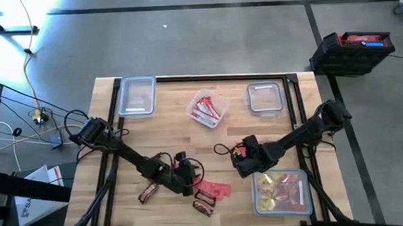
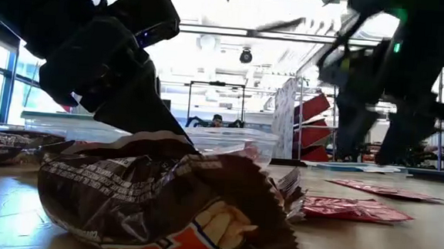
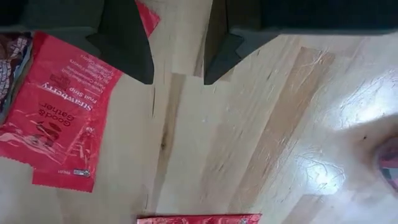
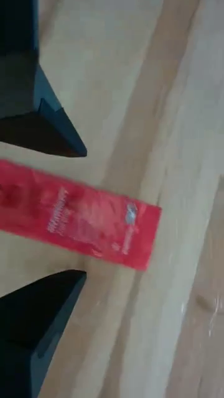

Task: Sort candy
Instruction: Put the strawberry red into the upper middle transparent bin

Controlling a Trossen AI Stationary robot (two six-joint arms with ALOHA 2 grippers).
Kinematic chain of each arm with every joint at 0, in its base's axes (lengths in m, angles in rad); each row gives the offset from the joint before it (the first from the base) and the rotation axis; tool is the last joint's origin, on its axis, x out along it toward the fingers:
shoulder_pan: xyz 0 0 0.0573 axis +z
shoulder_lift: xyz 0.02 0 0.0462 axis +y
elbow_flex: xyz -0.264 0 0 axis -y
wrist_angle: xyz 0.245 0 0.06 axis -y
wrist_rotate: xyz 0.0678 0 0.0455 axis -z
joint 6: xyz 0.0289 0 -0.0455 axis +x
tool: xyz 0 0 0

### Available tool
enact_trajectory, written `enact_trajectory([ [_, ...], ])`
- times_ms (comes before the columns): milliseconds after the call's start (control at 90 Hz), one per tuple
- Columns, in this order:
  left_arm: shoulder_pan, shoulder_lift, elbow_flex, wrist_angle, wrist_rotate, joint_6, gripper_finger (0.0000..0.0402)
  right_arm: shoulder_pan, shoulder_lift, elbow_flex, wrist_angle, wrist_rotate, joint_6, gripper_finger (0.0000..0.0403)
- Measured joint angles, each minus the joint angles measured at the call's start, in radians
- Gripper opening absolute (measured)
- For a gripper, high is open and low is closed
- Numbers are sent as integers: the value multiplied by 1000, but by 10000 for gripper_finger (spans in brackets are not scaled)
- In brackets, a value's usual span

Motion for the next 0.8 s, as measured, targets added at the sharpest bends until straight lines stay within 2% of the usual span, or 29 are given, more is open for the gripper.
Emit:
enact_trajectory([
  [278,2,0,0,-2,-13,0,126,-114,88,3,54,-148,-149,265],
  [422,2,0,0,-1,-13,0,126,-151,92,4,68,-186,-211,243],
  [567,2,0,0,-2,-14,-1,126,-173,92,3,82,-205,-260,199],
  [800,2,0,0,-2,-15,-1,126,-179,93,2,121,-221,-333,104],
])
